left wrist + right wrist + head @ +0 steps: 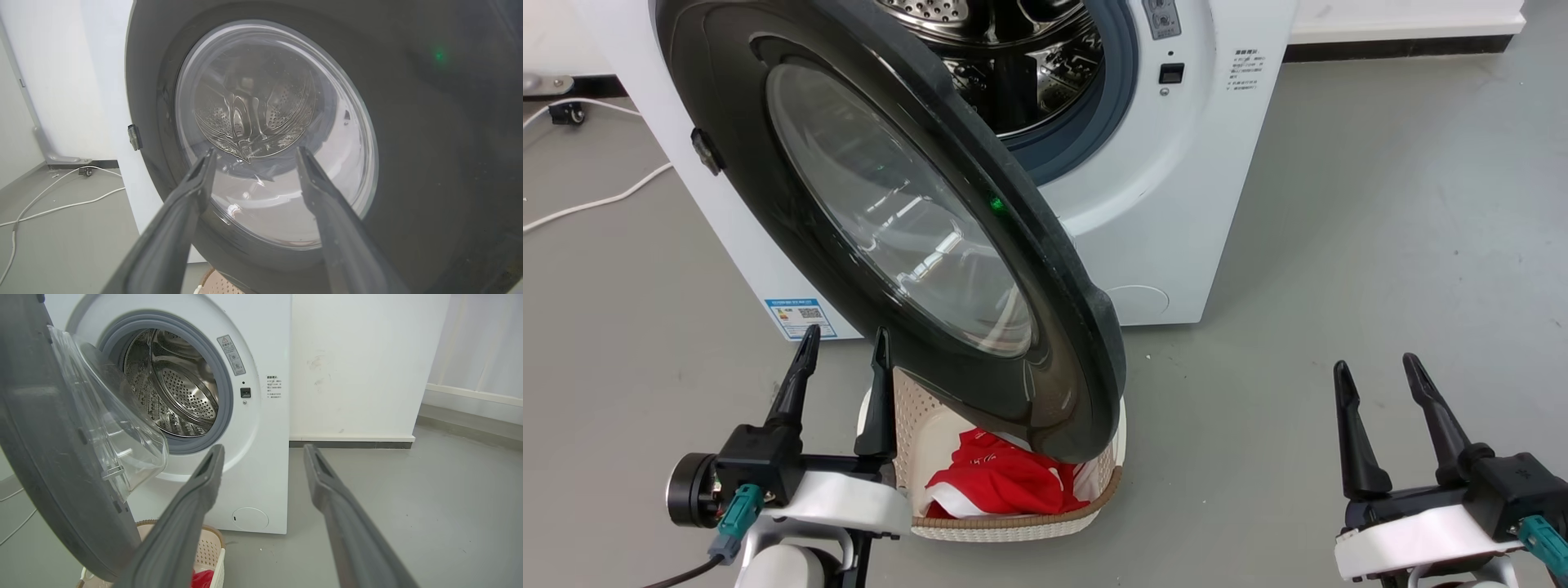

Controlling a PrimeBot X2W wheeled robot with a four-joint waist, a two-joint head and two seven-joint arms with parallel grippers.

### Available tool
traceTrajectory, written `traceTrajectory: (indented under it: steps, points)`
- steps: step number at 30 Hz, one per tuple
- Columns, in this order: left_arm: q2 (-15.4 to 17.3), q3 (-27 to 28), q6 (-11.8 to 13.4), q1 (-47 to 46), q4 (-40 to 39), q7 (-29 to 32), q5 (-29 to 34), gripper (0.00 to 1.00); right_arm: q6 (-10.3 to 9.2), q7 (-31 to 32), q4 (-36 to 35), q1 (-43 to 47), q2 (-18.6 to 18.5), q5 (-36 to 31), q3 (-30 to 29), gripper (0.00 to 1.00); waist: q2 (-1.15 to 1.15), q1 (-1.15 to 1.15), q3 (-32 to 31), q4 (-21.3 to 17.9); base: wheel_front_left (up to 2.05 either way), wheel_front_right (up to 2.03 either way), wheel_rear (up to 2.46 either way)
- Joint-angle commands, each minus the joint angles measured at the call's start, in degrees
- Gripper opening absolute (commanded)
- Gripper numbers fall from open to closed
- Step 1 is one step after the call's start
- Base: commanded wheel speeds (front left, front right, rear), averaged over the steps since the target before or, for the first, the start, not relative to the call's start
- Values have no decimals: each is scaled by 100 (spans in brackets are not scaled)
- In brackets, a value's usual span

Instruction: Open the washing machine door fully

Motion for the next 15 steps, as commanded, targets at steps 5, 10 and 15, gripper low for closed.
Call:
traceTrajectory:
  steps: [5,10,15]
  points:
    - [-3,-2,-50,93,43,-15,42,100,-4,16,31,-13,34,95,-10,100,0,0,-38,0,0,0,0]
    - [-3,-21,-65,96,65,-15,38,100,-4,14,64,-30,35,169,2,100,0,0,-31,14,0,0,0]
    - [-3,-37,-83,68,82,-15,26,2,-4,-4,82,-66,36,197,0,100,0,0,-15,19,0,0,0]
